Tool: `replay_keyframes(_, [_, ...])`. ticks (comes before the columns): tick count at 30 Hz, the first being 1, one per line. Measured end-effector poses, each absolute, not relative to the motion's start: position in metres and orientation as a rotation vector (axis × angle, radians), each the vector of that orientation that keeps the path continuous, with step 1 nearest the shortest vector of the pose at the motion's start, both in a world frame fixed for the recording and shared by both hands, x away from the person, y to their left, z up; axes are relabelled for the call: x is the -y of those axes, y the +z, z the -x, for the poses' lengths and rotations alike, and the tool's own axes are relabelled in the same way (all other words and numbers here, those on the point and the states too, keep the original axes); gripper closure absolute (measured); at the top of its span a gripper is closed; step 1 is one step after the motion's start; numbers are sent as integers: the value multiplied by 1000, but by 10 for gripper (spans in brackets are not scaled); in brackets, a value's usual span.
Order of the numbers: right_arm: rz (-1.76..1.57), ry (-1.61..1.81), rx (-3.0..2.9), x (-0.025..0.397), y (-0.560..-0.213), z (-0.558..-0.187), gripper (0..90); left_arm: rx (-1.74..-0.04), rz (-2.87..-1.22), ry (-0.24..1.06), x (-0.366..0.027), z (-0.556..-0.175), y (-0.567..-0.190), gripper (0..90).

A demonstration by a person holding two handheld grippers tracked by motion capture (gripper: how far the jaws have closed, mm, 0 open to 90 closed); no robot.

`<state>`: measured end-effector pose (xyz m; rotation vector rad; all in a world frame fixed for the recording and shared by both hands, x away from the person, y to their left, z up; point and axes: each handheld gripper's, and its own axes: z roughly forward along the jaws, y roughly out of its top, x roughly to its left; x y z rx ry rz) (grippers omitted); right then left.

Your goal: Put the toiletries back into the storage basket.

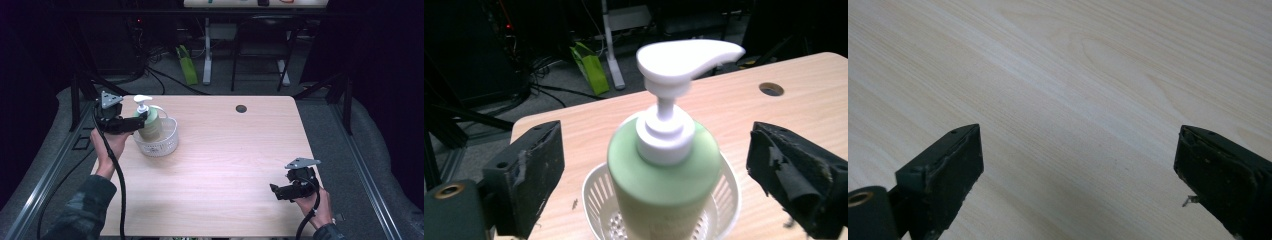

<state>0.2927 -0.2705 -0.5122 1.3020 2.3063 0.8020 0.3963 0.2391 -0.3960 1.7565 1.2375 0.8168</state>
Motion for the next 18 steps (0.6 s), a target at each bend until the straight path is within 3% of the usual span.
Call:
replay_keyframes(6, [-1306,799,-2305,271,-512,-293,49,-1227,-1795,794,-236,-375,-397,24])
replay_keyframes(18, [-1293,789,-2310,270,-514,-293,50,-1239,-1835,769,-238,-340,-426,2])
